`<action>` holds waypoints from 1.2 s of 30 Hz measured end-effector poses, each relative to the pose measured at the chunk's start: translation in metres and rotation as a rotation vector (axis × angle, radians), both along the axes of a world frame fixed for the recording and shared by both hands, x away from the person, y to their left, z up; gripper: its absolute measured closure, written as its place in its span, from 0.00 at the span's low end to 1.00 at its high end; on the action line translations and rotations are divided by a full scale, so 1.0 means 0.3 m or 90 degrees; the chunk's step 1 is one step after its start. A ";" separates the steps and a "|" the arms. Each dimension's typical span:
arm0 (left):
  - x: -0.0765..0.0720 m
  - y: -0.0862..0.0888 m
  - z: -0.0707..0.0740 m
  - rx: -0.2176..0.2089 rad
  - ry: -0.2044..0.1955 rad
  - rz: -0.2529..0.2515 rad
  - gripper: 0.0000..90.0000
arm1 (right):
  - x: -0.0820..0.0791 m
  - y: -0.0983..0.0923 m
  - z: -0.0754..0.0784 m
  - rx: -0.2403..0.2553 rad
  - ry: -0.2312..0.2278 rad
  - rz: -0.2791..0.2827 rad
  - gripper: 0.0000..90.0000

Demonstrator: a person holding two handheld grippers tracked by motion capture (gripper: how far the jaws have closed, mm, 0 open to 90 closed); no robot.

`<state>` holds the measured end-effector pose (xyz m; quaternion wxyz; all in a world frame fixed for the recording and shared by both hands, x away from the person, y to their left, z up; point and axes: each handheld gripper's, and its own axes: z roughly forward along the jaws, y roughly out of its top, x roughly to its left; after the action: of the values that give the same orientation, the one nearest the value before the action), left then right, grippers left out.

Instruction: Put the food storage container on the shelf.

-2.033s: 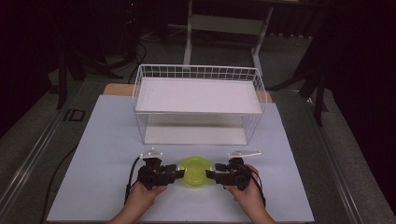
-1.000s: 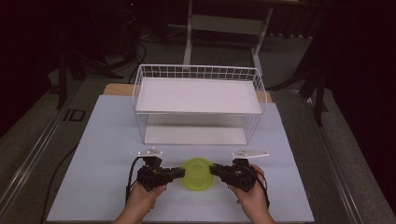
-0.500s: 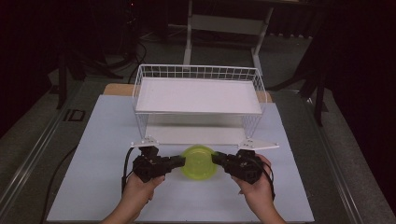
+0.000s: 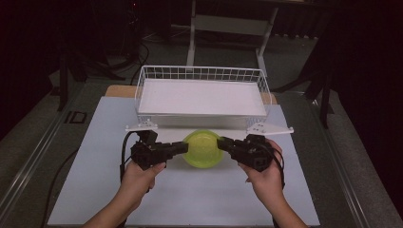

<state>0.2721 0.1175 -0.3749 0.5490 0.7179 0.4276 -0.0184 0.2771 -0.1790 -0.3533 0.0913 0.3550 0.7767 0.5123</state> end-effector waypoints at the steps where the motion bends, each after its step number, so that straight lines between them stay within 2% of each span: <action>1: 0.012 0.000 0.022 0.003 -0.006 0.001 0.91 | 0.005 0.001 0.009 0.001 -0.002 -0.001 0.89; 2: 0.016 -0.001 0.030 0.004 -0.007 0.001 0.91 | 0.017 0.002 0.034 0.003 -0.012 -0.006 0.89; 7: 0.046 -0.006 0.075 0.011 -0.011 0.000 0.91 | 0.030 0.002 0.066 0.006 -0.022 -0.014 0.89; 16: 0.107 -0.011 0.153 0.005 -0.016 0.017 0.91 | 0.085 0.008 0.146 0.003 -0.042 -0.027 0.89; 22: 0.167 -0.006 0.193 0.004 -0.009 0.028 0.91 | 0.141 0.024 0.198 -0.004 -0.042 -0.039 0.89; 26: 0.188 -0.006 0.206 0.000 -0.008 0.032 0.91 | 0.172 0.028 0.221 -0.005 -0.040 -0.042 0.89; 33: 0.232 -0.007 0.225 0.011 -0.002 0.050 0.91 | 0.216 0.037 0.240 -0.012 -0.033 -0.048 0.89; 36: 0.253 -0.003 0.224 0.012 0.011 0.055 0.90 | 0.240 0.045 0.241 -0.016 -0.023 -0.048 0.89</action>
<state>0.3481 0.1165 -0.3077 0.5385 0.7037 0.4634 0.0033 0.3490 -0.1654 -0.2810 0.1291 0.3731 0.7674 0.5051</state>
